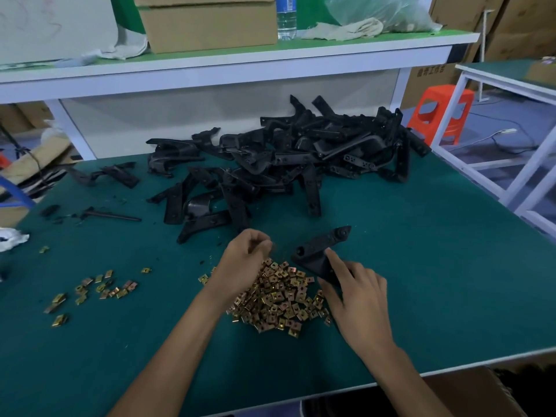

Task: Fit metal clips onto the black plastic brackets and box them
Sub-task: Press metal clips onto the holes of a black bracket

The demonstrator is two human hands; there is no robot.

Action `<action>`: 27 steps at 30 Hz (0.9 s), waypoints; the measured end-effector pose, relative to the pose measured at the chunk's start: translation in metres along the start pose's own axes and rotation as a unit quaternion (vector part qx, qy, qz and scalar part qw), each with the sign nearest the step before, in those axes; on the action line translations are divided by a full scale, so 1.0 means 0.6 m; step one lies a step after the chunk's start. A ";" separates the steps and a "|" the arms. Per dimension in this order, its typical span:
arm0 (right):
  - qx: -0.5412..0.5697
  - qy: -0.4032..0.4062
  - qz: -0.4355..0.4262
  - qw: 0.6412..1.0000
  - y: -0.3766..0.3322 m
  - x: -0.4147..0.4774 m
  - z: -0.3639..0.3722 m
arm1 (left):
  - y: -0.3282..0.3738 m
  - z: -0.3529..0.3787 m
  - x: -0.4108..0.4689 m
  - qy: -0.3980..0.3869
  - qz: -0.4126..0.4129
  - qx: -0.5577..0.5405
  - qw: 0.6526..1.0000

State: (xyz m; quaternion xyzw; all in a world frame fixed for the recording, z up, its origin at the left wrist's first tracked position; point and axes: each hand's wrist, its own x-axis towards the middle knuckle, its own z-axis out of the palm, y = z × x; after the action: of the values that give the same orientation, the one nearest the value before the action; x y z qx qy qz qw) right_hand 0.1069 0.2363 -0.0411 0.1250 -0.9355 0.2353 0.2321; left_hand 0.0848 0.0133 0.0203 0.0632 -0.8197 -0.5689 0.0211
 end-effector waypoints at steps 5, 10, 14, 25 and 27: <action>-0.018 0.007 -0.031 0.999 0.000 -0.007 0.000 | 0.000 -0.006 -0.005 0.000 0.016 -0.051 0.999; -0.020 0.005 -0.045 0.999 -0.001 -0.009 -0.003 | 0.014 0.001 -0.012 -0.010 0.009 -0.115 0.993; -0.020 0.006 -0.046 0.999 -0.003 -0.010 -0.005 | 0.023 0.006 -0.019 -0.025 0.010 -0.139 0.990; -0.035 -0.011 -0.044 0.998 -0.008 -0.010 -0.011 | 0.031 -0.003 -0.039 -0.076 0.033 -0.074 0.994; -0.037 -0.010 -0.044 0.998 -0.009 -0.009 -0.011 | 0.034 -0.003 -0.042 -0.079 0.034 -0.061 0.994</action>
State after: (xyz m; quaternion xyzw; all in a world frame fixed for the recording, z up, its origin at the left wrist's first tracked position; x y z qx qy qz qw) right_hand 0.1161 0.2357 -0.0369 0.1599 -0.9395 0.1888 0.2370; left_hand 0.1082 0.0217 0.0412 -0.0114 -0.7840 -0.6203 -0.0199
